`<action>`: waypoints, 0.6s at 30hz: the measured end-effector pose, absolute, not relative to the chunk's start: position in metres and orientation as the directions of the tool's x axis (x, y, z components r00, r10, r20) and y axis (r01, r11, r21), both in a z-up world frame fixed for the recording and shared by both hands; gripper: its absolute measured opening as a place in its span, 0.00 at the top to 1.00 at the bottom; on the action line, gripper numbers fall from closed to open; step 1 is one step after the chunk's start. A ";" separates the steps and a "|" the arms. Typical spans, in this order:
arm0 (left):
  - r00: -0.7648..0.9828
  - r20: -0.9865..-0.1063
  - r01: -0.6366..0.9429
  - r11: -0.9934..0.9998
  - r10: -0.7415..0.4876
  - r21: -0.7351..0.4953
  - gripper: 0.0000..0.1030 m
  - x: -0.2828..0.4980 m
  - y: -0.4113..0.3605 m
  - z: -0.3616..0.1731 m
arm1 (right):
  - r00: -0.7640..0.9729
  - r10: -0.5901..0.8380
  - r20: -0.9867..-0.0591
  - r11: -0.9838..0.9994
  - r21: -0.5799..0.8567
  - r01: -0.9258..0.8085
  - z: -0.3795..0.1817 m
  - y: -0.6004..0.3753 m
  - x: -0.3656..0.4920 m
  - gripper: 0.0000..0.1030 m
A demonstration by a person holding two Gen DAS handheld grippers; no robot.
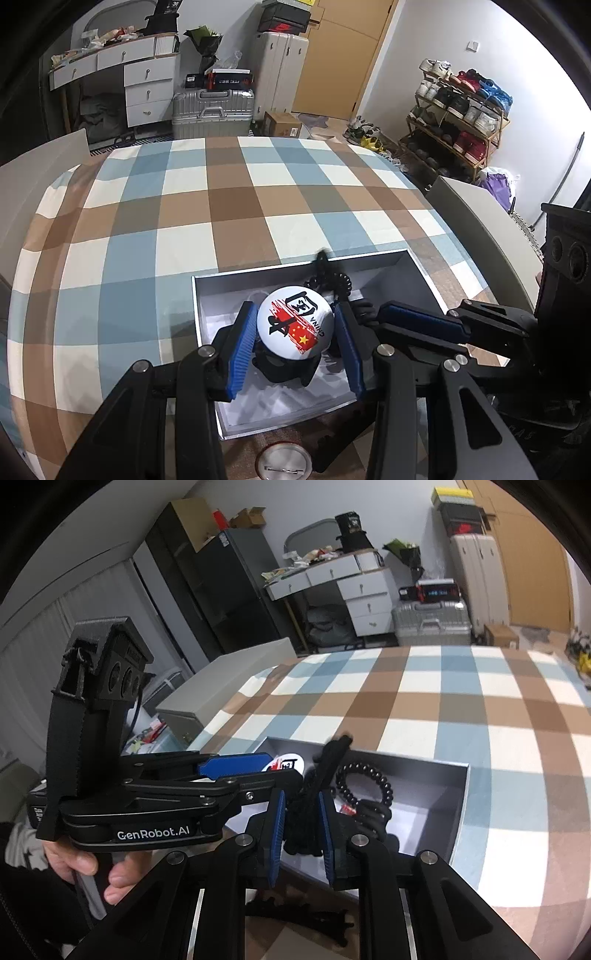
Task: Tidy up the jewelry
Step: 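Carry the badge and clip strip over the grey box with both tools, then open both tools to drop the badge and clip strip into the box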
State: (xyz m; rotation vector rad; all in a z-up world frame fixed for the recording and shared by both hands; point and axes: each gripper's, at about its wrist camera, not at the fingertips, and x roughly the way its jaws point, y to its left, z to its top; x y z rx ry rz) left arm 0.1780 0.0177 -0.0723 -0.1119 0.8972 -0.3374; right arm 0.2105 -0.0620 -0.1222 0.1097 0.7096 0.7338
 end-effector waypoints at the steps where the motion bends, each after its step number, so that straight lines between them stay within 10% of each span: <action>1: 0.574 -0.743 0.245 0.938 -0.344 -0.244 0.64 0.179 0.018 -0.073 | 0.530 0.642 -0.554 0.753 0.326 -0.571 -0.122 -0.062 0.211 0.81; 14: 0.582 -0.732 0.251 0.935 -0.354 -0.252 0.46 0.175 0.023 -0.069 | 0.605 0.618 -0.502 0.786 0.364 -0.500 -0.113 -0.090 0.203 0.76; 18: 0.592 -0.731 0.241 0.940 -0.339 -0.240 0.45 0.172 0.025 -0.066 | 0.629 0.618 -0.472 0.786 0.383 -0.485 -0.108 -0.098 0.197 0.59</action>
